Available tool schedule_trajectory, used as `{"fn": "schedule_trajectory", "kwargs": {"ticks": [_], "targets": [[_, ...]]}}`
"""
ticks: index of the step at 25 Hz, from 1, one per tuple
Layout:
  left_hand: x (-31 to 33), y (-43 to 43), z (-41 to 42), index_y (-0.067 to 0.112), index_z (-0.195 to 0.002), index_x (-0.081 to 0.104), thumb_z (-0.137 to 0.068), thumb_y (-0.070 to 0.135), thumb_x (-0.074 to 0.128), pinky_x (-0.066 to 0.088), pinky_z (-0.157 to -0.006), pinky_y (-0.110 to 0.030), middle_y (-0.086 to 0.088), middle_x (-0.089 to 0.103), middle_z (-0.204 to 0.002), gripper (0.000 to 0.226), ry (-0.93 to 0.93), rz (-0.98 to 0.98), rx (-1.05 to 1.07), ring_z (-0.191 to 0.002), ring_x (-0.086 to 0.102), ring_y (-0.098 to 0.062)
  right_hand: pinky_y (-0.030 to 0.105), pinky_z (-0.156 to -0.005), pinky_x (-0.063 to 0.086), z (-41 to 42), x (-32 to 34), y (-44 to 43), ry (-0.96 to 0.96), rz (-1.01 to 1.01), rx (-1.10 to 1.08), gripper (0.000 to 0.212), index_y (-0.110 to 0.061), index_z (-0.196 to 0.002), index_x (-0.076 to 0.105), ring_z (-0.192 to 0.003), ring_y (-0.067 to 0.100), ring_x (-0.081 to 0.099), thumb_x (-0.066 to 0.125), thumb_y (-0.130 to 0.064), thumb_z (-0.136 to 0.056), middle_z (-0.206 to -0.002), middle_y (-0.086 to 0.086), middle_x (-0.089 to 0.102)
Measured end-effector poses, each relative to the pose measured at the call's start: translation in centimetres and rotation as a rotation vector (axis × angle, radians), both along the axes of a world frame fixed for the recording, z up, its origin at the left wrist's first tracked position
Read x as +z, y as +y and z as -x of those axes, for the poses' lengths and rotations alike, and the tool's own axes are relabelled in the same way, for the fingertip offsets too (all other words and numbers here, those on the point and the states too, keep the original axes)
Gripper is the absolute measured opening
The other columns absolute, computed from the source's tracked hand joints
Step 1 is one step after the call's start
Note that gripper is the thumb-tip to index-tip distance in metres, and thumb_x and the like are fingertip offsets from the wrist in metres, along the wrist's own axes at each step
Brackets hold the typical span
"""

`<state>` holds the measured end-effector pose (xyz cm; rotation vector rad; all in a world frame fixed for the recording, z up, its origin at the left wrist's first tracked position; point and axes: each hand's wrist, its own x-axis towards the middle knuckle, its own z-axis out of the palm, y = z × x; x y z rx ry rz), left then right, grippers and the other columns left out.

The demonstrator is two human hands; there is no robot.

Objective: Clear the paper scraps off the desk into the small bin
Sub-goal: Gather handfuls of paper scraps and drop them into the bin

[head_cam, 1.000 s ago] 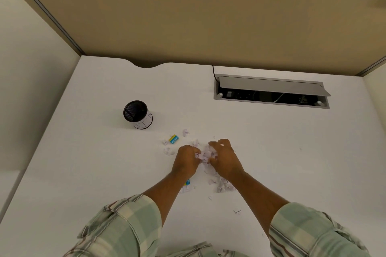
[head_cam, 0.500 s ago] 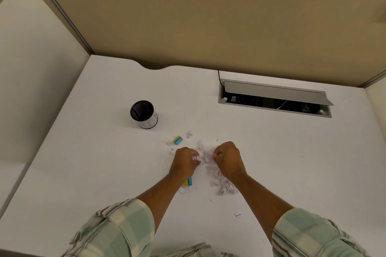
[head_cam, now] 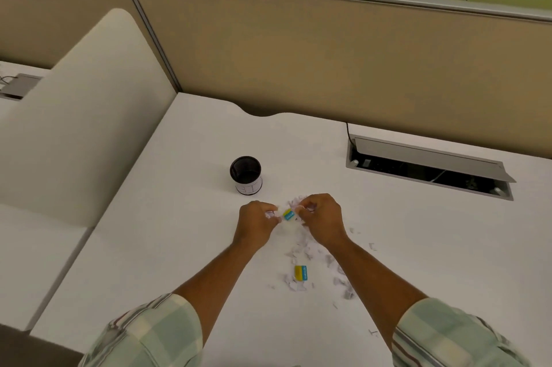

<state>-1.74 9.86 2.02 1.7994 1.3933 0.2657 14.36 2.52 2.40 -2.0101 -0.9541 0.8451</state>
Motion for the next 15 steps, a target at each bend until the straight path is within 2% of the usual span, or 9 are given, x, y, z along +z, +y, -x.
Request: {"fn": "schedule_trajectory", "kwargs": {"ticks": [3,5,7,10,12,15], "targets": [[1.6,3.2,2.6,0.006,-0.110,0.078,-0.082,0.018,0.083,0.053,-0.086,-0.020,-0.006,0.077,-0.108,0.031,-0.037,-0.034,0.082,-0.094,0.071,-0.017,0.036,-0.073,0.062,2.4,1.8,4.4,0.000,-0.056,0.044,0.011,-0.014,-0.079,0.077,-0.071,0.014,0.070,0.076,-0.023,-0.086,-0.076,-0.004,0.073],[2.4,5.5,4.0,0.008,-0.100,0.081,-0.081,0.015,0.083,0.056,-0.076,-0.025,-0.007,0.078,-0.095,0.020,-0.063,-0.061,0.109,-0.079,0.069,-0.015,0.027,-0.068,0.058,3.8,2.7,7.5,0.003,-0.081,0.074,0.009,-0.018,-0.077,0.076,-0.068,0.008,0.069,0.075,-0.022,-0.086,-0.074,-0.007,0.073],[2.9,7.7,5.1,0.009,-0.093,0.081,-0.081,0.014,0.082,0.059,-0.071,-0.029,-0.007,0.078,-0.087,0.013,-0.079,-0.060,0.126,-0.073,0.068,-0.015,0.016,-0.064,0.050,5.0,3.3,10.4,-0.019,-0.091,0.091,0.009,-0.020,-0.077,0.076,-0.067,0.002,0.066,0.075,-0.023,-0.086,-0.073,-0.012,0.071],[2.9,10.4,6.2,0.011,-0.095,0.082,-0.083,0.015,0.081,0.050,-0.064,-0.015,-0.005,0.077,-0.085,0.013,-0.044,-0.072,0.105,-0.071,0.067,-0.014,0.012,-0.064,0.046,6.4,3.5,14.2,-0.050,-0.055,0.095,0.012,-0.014,-0.076,0.075,-0.073,0.008,0.065,0.074,-0.019,-0.087,-0.076,-0.008,0.070],[2.7,11.7,6.4,0.010,-0.085,0.081,-0.083,0.014,0.080,0.048,-0.059,-0.017,-0.007,0.076,-0.076,0.005,-0.028,-0.080,0.084,-0.063,0.063,-0.016,0.006,-0.062,0.040,7.1,3.3,15.9,-0.098,-0.013,0.124,0.012,-0.012,-0.076,0.074,-0.076,0.010,0.064,0.072,-0.015,-0.087,-0.079,-0.003,0.071],[2.1,12.9,6.5,0.004,-0.070,0.075,-0.081,0.012,0.078,0.043,-0.053,-0.019,-0.011,0.069,-0.064,0.014,-0.016,-0.082,0.085,-0.054,0.051,-0.015,0.011,-0.061,0.046,7.5,2.6,17.6,-0.139,0.063,0.158,0.014,-0.008,-0.077,0.075,-0.074,0.015,0.066,0.070,-0.014,-0.088,-0.078,0.001,0.072]]}}
